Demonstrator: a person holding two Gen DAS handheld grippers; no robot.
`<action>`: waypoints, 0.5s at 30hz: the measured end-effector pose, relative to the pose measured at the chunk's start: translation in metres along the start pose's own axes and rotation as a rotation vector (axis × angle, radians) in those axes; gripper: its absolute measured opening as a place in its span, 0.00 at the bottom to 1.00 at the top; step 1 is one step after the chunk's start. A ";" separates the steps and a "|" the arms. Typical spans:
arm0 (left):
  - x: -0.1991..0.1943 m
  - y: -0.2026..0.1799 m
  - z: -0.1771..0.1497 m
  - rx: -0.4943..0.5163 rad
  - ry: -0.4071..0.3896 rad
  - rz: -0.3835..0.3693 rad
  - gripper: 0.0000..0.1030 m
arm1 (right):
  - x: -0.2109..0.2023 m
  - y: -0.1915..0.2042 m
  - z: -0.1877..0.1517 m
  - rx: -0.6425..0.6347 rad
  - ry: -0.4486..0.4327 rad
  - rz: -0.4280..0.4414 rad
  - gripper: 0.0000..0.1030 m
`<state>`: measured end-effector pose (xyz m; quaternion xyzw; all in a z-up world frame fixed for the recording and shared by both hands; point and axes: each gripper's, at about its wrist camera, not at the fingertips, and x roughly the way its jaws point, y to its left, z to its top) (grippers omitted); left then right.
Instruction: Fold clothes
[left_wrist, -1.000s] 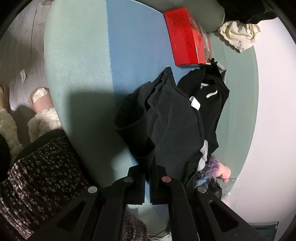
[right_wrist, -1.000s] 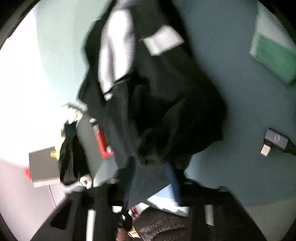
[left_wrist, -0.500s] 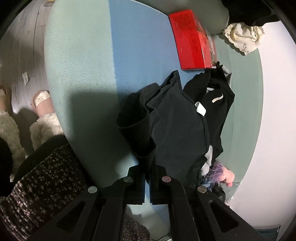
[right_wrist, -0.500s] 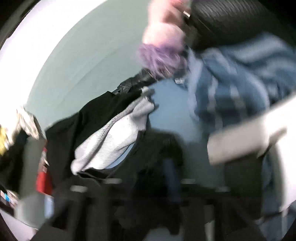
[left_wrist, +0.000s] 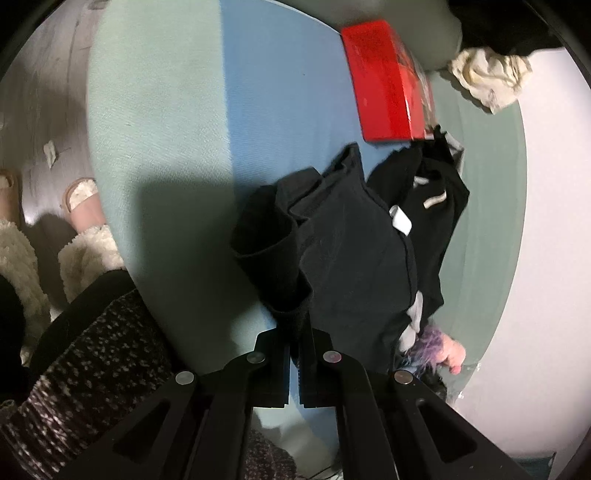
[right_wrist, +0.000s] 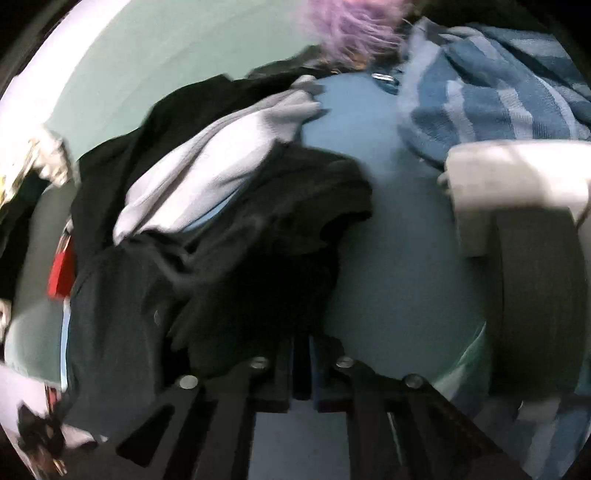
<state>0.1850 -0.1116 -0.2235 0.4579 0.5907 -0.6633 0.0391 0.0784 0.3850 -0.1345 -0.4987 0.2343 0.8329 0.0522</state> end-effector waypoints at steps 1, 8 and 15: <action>-0.001 0.001 0.001 -0.002 -0.008 0.006 0.02 | -0.007 0.005 0.009 -0.024 -0.022 -0.011 0.06; 0.001 0.004 0.003 -0.003 -0.028 0.043 0.02 | -0.077 0.031 0.096 -0.161 -0.216 -0.166 0.06; 0.001 0.004 0.002 0.003 -0.023 0.059 0.02 | -0.047 0.013 0.129 -0.055 -0.195 -0.328 0.40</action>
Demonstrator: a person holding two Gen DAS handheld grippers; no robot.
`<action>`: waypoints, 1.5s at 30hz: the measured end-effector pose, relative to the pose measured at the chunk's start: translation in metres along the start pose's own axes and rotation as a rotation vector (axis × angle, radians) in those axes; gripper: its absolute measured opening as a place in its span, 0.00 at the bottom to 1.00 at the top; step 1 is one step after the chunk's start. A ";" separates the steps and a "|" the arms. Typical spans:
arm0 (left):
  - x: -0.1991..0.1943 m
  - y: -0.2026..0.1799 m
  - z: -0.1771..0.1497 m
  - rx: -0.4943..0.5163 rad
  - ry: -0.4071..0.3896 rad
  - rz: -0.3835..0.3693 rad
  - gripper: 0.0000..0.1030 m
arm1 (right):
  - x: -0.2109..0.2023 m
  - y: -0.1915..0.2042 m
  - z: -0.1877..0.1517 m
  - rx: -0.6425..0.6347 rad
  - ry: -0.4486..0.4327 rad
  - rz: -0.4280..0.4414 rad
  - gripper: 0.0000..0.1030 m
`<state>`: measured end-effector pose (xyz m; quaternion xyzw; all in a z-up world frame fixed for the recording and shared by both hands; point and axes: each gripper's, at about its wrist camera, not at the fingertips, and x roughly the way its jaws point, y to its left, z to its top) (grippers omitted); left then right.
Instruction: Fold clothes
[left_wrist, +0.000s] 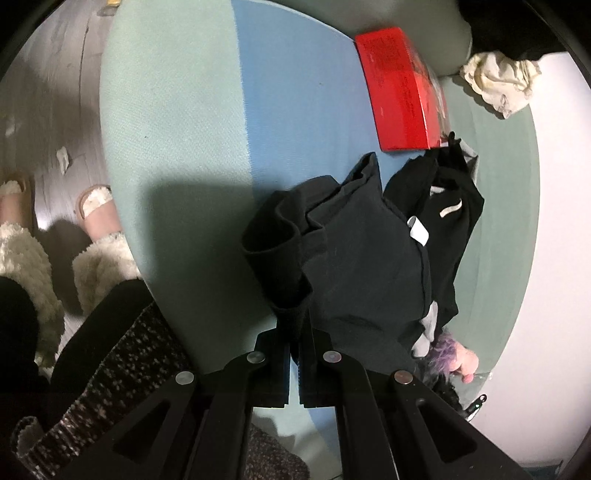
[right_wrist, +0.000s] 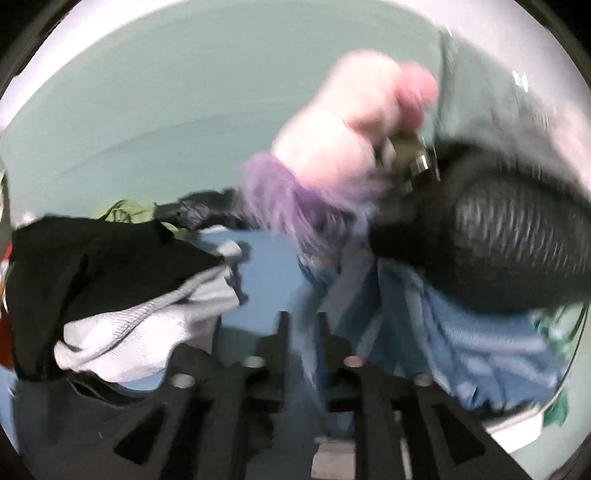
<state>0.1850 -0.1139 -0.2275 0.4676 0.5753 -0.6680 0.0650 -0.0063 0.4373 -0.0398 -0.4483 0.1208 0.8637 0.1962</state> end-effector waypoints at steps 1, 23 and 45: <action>0.000 -0.001 0.000 0.002 0.001 0.001 0.02 | -0.005 0.000 -0.008 0.018 0.014 0.072 0.45; 0.001 -0.007 -0.007 0.040 -0.004 0.040 0.02 | 0.050 0.071 -0.170 0.139 0.433 0.360 0.53; -0.029 -0.036 -0.025 0.204 -0.081 0.342 0.28 | 0.011 0.053 -0.218 0.214 0.578 0.518 0.67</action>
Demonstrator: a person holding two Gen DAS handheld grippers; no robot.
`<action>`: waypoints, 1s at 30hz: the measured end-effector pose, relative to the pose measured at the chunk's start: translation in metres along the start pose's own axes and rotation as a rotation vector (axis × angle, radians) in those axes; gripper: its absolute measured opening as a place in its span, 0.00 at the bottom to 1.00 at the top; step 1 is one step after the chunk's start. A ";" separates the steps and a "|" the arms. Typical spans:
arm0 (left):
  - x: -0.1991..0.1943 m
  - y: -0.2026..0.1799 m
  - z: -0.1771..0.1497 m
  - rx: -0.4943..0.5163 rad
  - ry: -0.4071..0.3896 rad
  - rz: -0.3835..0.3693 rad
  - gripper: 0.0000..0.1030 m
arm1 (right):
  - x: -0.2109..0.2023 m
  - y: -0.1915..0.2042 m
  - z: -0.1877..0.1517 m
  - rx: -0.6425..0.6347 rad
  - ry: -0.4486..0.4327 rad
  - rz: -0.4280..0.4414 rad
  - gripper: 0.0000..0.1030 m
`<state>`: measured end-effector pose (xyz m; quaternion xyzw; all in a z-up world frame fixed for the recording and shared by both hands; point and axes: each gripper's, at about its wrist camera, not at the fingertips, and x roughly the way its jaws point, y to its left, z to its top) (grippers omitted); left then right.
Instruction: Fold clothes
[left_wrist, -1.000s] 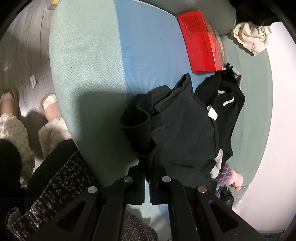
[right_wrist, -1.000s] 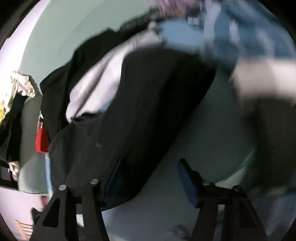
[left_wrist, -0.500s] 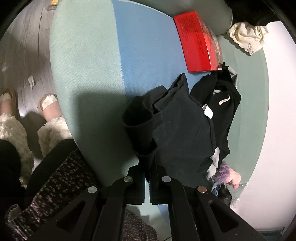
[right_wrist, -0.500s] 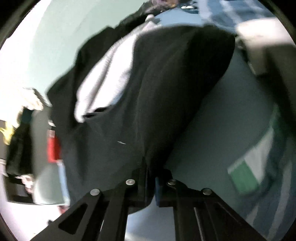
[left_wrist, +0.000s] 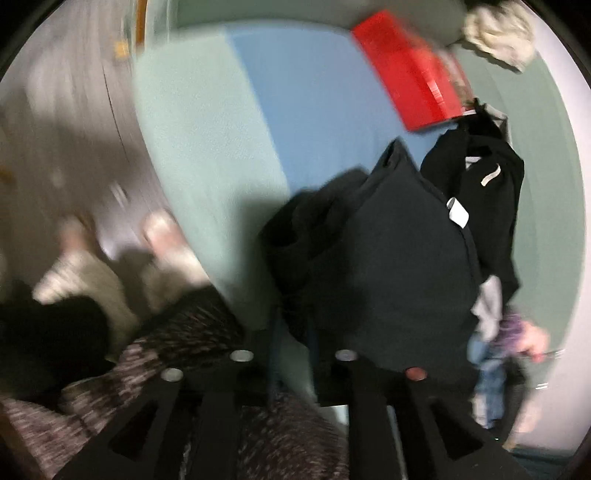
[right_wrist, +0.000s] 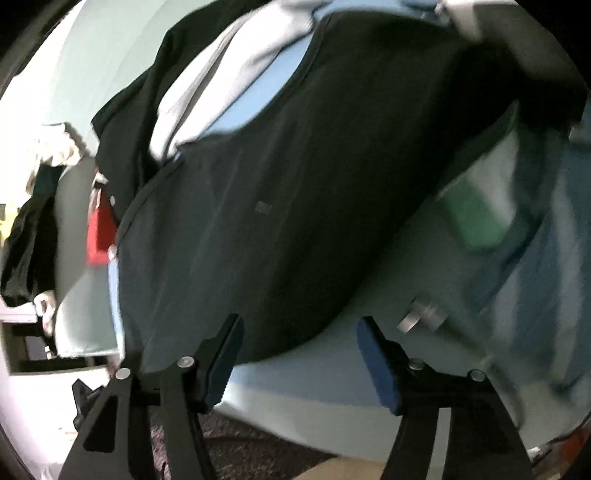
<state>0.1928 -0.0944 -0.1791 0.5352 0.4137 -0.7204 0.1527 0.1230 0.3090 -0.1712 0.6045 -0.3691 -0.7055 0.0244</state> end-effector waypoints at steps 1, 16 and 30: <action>-0.012 -0.008 -0.003 0.042 -0.046 0.019 0.35 | 0.006 -0.001 -0.004 0.017 0.007 0.026 0.67; 0.016 -0.065 -0.016 0.127 0.031 -0.071 0.71 | 0.033 -0.036 -0.005 0.201 -0.076 0.186 0.12; 0.103 -0.300 -0.198 1.161 0.066 -0.067 0.71 | -0.043 -0.029 -0.019 0.092 -0.262 0.221 0.66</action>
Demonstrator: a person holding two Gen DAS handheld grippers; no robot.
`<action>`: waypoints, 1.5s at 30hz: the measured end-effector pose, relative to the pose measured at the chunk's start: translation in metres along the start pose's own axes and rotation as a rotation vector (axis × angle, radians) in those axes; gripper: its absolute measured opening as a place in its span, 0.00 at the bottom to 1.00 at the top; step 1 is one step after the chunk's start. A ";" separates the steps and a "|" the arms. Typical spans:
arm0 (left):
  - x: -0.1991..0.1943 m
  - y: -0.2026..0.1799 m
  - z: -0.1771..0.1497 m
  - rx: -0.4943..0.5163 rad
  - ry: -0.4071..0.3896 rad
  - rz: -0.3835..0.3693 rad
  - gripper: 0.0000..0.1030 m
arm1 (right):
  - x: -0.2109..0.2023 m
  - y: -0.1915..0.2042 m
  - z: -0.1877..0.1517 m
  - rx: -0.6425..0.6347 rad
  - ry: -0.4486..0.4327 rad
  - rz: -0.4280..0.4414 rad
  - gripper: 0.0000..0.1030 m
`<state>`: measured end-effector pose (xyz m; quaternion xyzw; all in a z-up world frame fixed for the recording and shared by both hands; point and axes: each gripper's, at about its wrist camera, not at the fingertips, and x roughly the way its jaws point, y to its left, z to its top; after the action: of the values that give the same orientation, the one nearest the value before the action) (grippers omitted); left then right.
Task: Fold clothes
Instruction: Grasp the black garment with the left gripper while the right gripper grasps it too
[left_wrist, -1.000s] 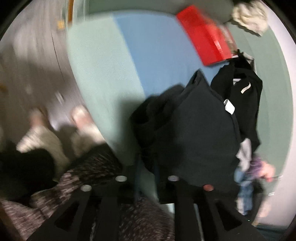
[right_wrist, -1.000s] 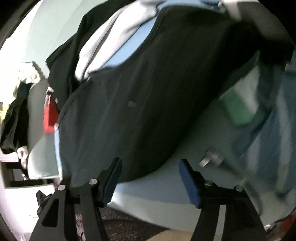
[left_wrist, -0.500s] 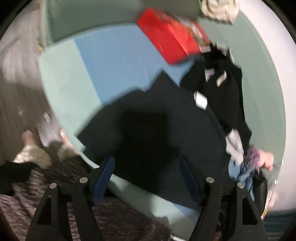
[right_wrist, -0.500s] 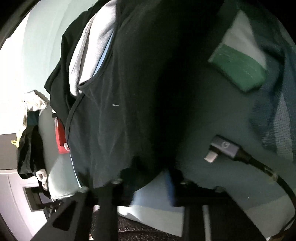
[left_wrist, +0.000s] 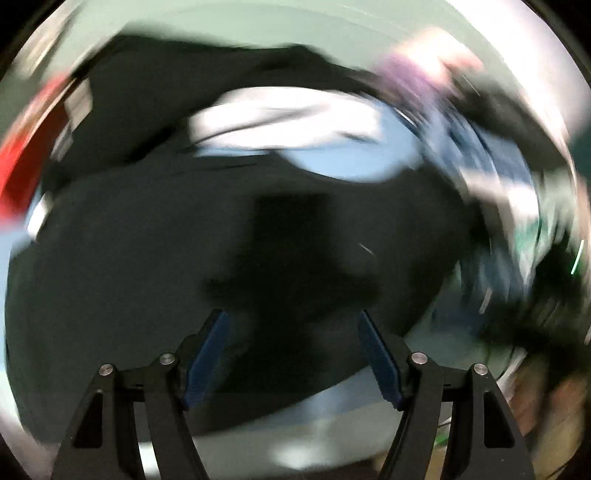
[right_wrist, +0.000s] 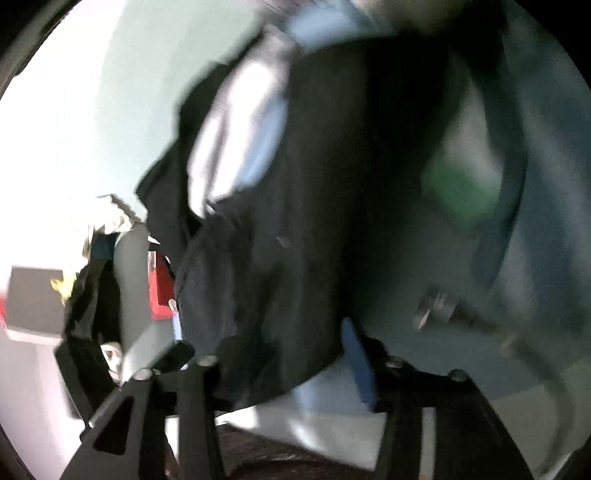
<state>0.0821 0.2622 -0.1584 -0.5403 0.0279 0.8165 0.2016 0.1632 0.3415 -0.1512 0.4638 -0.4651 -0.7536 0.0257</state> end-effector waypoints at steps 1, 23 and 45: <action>0.009 -0.022 -0.006 0.105 0.001 0.026 0.71 | -0.004 0.003 0.008 -0.025 -0.018 -0.027 0.70; 0.075 -0.066 -0.011 0.069 -0.107 0.081 0.10 | -0.003 -0.046 0.064 0.073 -0.100 -0.060 0.75; -0.046 0.098 -0.079 -0.662 -0.320 -0.278 0.10 | 0.048 0.208 0.029 -0.492 -0.023 0.215 0.25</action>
<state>0.1310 0.1373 -0.1668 -0.4404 -0.3424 0.8202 0.1269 0.0333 0.2214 -0.0289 0.3829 -0.3149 -0.8422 0.2120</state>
